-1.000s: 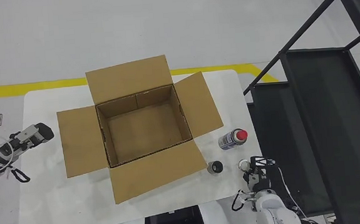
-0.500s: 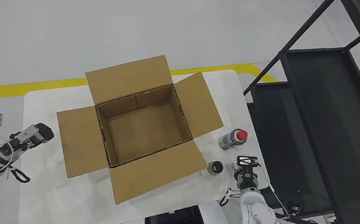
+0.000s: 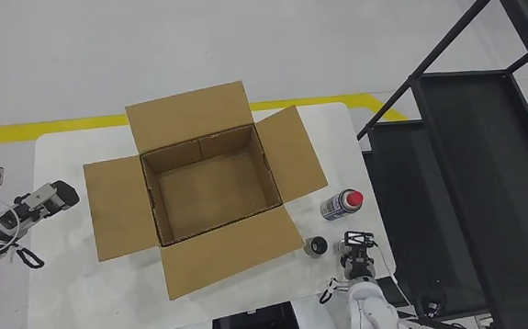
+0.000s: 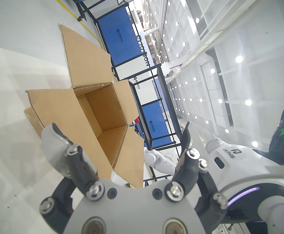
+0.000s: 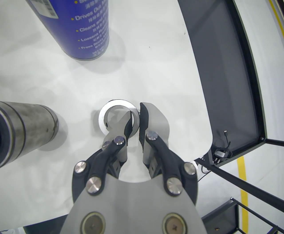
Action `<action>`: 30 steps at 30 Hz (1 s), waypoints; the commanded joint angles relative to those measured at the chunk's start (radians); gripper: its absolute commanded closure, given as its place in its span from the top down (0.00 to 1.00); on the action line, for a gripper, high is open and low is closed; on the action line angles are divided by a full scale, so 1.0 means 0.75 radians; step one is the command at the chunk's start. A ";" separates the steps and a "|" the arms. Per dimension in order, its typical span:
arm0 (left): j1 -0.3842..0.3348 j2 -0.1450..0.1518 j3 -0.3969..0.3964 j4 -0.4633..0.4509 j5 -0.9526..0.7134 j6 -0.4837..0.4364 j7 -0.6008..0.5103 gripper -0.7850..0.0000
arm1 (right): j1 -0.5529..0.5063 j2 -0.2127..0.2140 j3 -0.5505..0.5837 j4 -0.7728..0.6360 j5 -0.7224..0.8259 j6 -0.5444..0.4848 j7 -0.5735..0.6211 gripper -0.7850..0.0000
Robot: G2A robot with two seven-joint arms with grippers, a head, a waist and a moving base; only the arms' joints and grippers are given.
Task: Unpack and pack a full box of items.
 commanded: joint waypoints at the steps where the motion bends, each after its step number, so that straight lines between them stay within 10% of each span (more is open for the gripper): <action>1: 0.000 0.000 0.000 0.000 0.000 0.000 0.000 1.00 | 0.005 0.000 0.005 0.003 0.010 0.004 0.002 1.00; 20: 0.000 0.000 0.000 0.000 0.000 0.000 0.000 1.00 | -0.338 0.028 0.202 -0.596 0.216 -0.249 0.022 1.00; 30: 0.000 0.000 0.000 0.000 0.000 0.000 0.000 1.00 | -0.336 0.033 0.201 -0.556 0.263 -0.320 0.043 1.00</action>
